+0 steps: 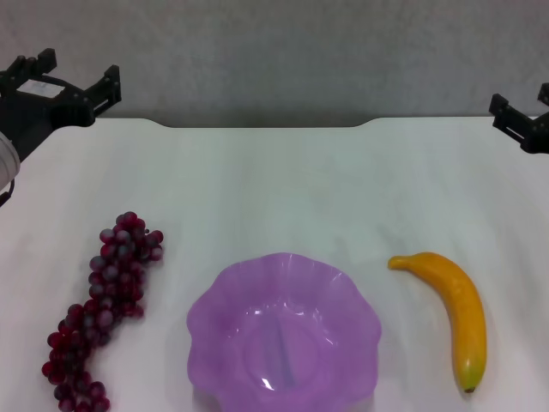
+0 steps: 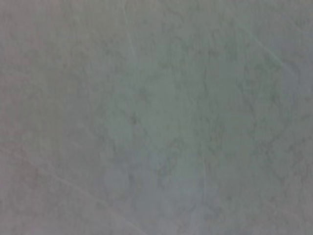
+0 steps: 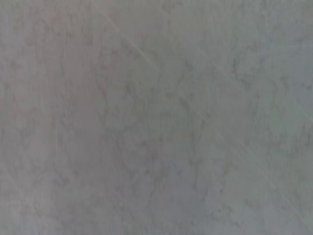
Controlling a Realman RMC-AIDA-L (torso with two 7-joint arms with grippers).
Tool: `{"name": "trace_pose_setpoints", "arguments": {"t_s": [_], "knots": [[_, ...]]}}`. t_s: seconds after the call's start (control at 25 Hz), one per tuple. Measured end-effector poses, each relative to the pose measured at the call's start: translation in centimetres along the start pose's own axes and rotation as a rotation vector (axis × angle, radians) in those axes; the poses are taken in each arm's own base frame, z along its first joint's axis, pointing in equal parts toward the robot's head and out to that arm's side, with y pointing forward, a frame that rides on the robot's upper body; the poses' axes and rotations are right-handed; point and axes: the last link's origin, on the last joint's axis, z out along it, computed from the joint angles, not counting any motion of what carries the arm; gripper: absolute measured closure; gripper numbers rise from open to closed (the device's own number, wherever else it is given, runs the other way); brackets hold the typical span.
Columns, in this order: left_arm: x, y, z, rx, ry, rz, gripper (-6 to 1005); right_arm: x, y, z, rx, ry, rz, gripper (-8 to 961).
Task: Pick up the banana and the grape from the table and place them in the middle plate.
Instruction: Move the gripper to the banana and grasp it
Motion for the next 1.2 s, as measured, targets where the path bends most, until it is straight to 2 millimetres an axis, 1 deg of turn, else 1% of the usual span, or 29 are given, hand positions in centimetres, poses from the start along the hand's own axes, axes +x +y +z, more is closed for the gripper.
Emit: {"name": "trace_pose_setpoints", "arguments": {"t_s": [0.48,0.64,0.84,0.92,1.0,1.2], "knots": [[0.1,0.0,-0.2,0.002,0.004,-0.002,121,0.0,0.1,-0.2,-0.004,-0.002,0.022,174],[0.1,0.0,-0.3,0.000,0.000,-0.002,122,-0.6,0.3,-1.2,0.006,-0.018,0.080,175],[0.2,0.1,-0.3,-0.001,-0.002,-0.001,122,-1.7,1.1,-2.6,0.107,-0.029,0.089,176],[0.2,0.0,-0.3,-0.001,-0.002,0.001,122,-1.9,1.4,-3.1,0.114,-0.035,0.119,176],[0.2,0.0,-0.3,-0.001,-0.002,0.002,122,-1.7,1.7,-3.6,0.119,-0.029,0.158,177],[0.2,0.1,-0.4,-0.002,-0.002,0.001,122,-1.1,1.6,-3.6,0.157,-0.006,0.161,178]]}}
